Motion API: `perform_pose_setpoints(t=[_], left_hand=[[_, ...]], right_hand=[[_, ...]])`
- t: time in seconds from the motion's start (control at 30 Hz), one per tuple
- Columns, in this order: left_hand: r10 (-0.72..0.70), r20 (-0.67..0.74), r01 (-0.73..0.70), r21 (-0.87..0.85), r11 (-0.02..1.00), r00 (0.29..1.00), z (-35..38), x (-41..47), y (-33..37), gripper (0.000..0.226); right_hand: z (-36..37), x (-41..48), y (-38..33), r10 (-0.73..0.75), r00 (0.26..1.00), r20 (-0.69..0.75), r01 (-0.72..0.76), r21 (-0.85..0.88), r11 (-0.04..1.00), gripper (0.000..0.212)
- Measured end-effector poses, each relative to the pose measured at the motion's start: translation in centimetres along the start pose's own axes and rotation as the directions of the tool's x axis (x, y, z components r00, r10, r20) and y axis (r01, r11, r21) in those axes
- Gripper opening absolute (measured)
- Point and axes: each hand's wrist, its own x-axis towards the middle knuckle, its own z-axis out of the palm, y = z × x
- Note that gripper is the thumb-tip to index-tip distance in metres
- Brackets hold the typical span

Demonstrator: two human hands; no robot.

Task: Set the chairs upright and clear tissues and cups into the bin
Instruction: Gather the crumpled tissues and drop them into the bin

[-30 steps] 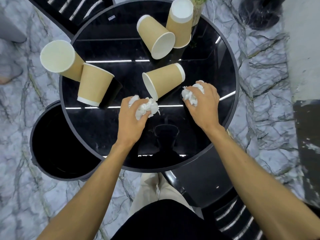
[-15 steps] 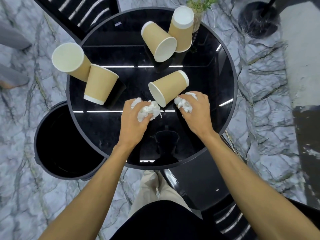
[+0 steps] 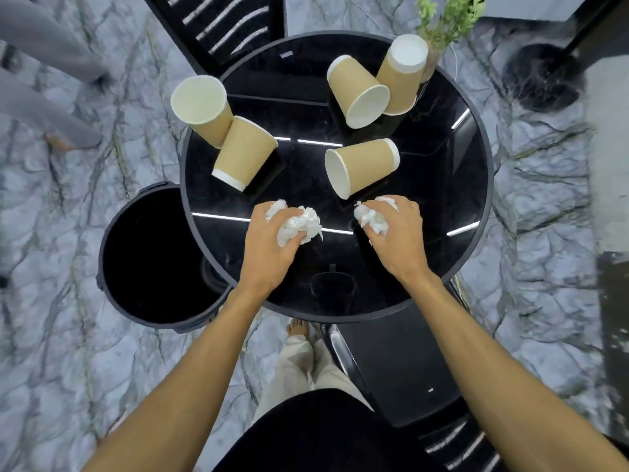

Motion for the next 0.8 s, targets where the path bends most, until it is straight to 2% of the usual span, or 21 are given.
perform_pose_setpoints(t=[0.2,0.43,0.6,0.7,0.8], left_hand=[[-0.01,-0.052,0.011,0.013,1.0,0.999,-1.9,-1.4,-1.0,0.032],[-0.063,-0.158,0.059,-0.027,0.998,0.985,-5.5,-3.7,-3.4,0.032],[-0.126,-0.244,0.124,-0.023,0.992,0.962,-8.7,-5.5,-6.8,0.033],[-0.183,-0.294,0.184,-0.022,0.983,0.938,-10.9,-6.7,-9.3,0.034],[-0.248,-0.326,0.256,-0.021,0.967,0.912,-13.4,-7.9,-12.2,0.034]], right_hand=[[0.7,-0.3,-1.7,-0.037,0.999,0.034,0.037,-0.001,0.999,0.025],[3.5,-0.2,-5.1,-0.185,0.979,0.083,0.185,0.011,0.983,0.019],[8.4,0.3,-9.1,-0.288,0.937,0.197,0.281,0.062,0.958,0.018],[11.7,-0.2,-12.6,-0.33,0.898,0.29,0.318,0.089,0.944,0.007],[14.6,-1.0,-17.4,-0.399,0.863,0.309,0.388,0.101,0.916,0.026]])
